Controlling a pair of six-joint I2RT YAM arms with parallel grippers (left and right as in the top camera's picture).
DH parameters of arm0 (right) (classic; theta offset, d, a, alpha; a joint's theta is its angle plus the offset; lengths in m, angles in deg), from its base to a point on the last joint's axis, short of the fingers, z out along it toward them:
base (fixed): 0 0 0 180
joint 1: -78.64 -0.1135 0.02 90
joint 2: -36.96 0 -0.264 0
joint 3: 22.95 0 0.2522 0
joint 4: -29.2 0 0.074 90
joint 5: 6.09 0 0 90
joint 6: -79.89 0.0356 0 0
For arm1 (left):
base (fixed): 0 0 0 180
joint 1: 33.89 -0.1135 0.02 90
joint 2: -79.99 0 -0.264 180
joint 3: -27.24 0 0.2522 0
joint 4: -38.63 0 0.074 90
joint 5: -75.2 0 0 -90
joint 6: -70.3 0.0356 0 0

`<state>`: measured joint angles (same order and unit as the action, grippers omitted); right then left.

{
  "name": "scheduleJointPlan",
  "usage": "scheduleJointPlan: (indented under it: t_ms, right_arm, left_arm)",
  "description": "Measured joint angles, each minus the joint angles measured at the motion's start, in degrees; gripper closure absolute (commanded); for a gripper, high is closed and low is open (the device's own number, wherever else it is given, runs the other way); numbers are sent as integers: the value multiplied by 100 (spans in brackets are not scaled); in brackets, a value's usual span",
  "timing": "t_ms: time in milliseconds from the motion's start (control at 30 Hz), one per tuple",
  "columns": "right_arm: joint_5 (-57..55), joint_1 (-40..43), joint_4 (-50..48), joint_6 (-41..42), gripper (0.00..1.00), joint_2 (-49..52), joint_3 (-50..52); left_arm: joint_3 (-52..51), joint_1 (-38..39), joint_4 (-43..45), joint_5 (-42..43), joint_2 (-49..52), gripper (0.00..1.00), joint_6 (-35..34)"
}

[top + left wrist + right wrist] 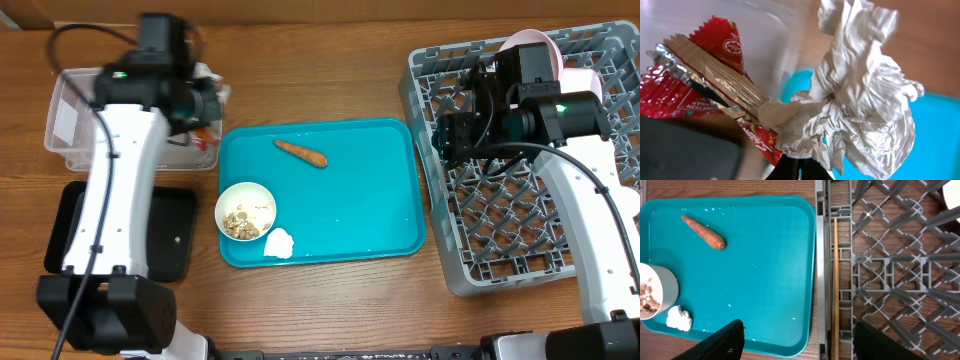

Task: Sort waste into correct bins and load items into the dishwasher
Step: 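Carry the wrapper and foil left and drop them in the clear bin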

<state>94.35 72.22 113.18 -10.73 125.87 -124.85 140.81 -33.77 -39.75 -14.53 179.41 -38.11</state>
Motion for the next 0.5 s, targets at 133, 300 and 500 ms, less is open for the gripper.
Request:
scheduleJointPlan:
  t_ms: [133,300,500]
  right_arm:
    - [-4,0,2,2,28,0,0]
    - [-17,0,4,0,28,0,0]
    - [-20,0,11,-2,28,0,0]
  left_arm:
    - [-2,-621,352,-37,31,96,48]
    - [-2,-953,501,-55,243,80,76]
    - [-2,-1001,490,-44,492,59,98]
